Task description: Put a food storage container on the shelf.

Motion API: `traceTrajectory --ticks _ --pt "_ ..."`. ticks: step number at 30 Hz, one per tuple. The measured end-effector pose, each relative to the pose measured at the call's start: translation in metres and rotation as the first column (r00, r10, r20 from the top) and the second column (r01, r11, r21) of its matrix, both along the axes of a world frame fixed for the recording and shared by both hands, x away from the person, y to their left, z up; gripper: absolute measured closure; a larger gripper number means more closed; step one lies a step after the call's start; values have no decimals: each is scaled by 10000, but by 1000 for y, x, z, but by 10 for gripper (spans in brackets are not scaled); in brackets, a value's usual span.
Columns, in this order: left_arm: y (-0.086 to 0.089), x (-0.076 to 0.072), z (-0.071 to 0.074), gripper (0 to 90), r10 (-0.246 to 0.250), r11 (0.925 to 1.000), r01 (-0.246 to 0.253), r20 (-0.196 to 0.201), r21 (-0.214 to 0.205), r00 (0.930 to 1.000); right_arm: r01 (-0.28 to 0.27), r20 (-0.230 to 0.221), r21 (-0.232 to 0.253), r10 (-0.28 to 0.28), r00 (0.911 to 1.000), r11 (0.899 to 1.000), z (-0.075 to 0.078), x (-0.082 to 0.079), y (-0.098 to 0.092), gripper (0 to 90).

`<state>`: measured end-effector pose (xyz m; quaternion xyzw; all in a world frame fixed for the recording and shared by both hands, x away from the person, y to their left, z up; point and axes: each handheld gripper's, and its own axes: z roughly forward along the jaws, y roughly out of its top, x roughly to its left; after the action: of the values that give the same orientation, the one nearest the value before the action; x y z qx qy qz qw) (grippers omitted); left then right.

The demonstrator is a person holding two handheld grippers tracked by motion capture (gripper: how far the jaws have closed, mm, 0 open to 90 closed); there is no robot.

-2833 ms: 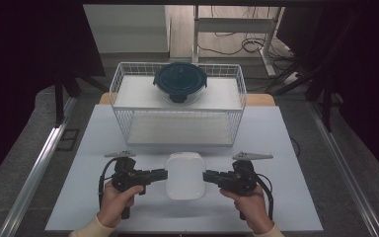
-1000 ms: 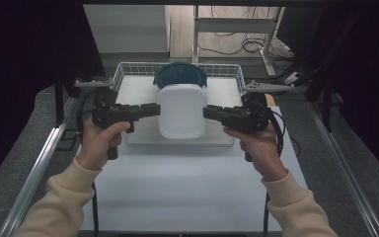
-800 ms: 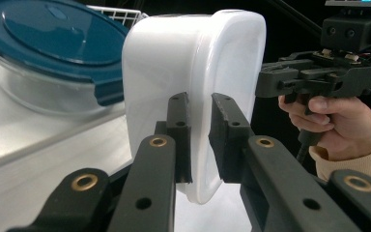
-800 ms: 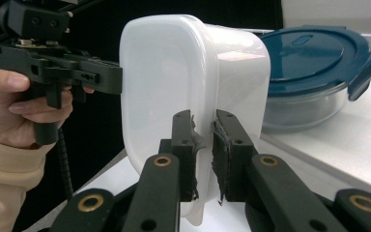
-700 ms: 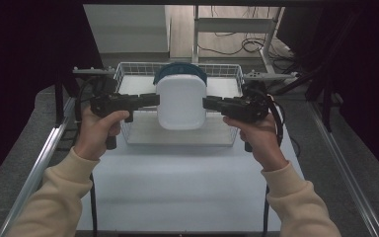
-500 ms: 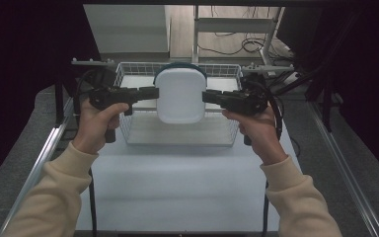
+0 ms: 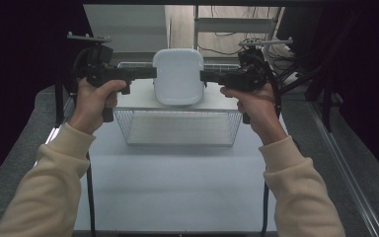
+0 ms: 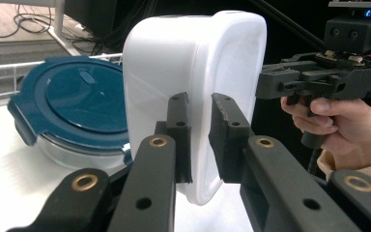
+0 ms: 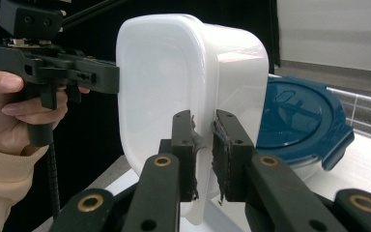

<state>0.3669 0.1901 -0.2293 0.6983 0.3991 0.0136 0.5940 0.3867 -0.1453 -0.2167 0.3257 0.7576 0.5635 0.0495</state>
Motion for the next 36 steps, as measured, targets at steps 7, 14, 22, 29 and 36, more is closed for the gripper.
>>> traceTrajectory --ticks 7,14,22,29,36 --pt "3 19 4 794 56 10000 -57 -243 -57 9997 109 -123 -64 -110 9999 9999 7 16 5 787" --pt "5 42 -5 792 123 9996 -143 -838 -235 9964 238 -669 -4 -238 9975 9997 2 37 8 787" --pt "8 62 -14 791 201 9987 -260 -1290 -445 9914 373 -1174 -19 -372 9924 9993 -4 56 11 785" --pt "11 76 -15 791 259 9955 -416 -1783 -846 9836 462 -1678 126 -434 9849 9989 -2 69 13 775" --pt "10 90 -18 786 370 9912 -640 -2224 -1157 9743 716 -2276 289 -632 9717 9970 -5 82 12 744"
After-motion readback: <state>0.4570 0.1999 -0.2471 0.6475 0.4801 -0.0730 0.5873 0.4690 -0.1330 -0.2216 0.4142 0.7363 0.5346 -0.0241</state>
